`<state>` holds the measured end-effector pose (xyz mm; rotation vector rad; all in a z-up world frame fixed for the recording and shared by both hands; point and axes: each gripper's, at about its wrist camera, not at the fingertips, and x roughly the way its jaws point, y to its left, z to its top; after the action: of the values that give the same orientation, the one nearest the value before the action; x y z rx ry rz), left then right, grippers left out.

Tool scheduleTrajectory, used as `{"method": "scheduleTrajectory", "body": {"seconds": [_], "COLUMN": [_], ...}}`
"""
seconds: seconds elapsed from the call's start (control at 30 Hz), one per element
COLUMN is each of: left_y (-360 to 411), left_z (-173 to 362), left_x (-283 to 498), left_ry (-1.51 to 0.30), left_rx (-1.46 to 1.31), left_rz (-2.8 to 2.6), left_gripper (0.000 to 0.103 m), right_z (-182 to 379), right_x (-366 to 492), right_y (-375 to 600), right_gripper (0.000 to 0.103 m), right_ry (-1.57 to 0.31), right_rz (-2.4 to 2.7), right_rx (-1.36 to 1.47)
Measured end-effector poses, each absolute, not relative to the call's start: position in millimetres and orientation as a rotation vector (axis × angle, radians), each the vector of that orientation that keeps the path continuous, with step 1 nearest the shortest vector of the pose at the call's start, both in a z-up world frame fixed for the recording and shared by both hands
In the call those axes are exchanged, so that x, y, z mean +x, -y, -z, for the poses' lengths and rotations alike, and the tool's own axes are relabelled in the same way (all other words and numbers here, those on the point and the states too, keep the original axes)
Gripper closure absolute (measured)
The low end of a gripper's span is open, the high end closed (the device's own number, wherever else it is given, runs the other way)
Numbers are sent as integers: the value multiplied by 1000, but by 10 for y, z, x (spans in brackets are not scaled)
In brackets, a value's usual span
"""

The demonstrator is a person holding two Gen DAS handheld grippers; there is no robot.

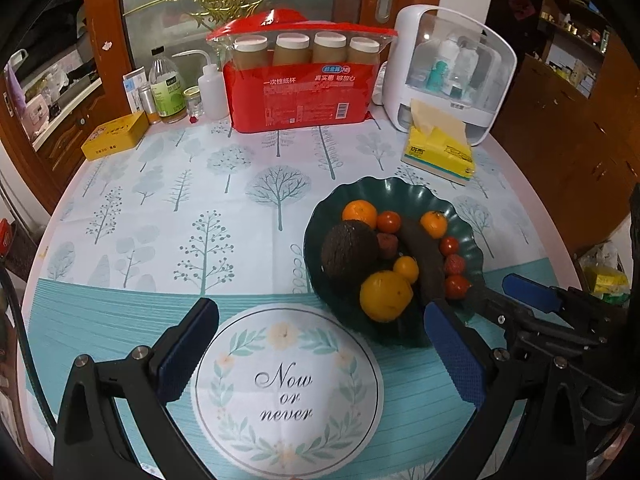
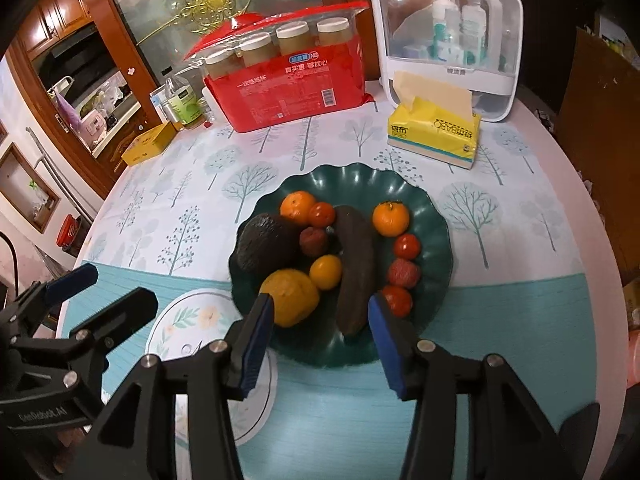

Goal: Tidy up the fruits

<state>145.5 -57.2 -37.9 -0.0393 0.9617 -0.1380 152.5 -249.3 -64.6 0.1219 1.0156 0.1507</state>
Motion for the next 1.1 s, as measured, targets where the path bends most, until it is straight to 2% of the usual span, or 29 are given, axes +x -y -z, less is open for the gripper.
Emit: {"method": "scheduleTrajectory", "body": {"seconds": [0.57, 1.1], "left_y": [215, -9], "left_z": [49, -95], "left_x": [662, 409], "left_ry": [-928, -901], "left_rx": [16, 23], "left_rz": [96, 55], "left_gripper": [1, 1], "right_z": [162, 0], "right_x": [599, 347], "right_y": [2104, 1826], "right_gripper": [41, 41], "right_ry": [-957, -931], "right_rz": [-76, -45], "right_rx": [118, 103]}}
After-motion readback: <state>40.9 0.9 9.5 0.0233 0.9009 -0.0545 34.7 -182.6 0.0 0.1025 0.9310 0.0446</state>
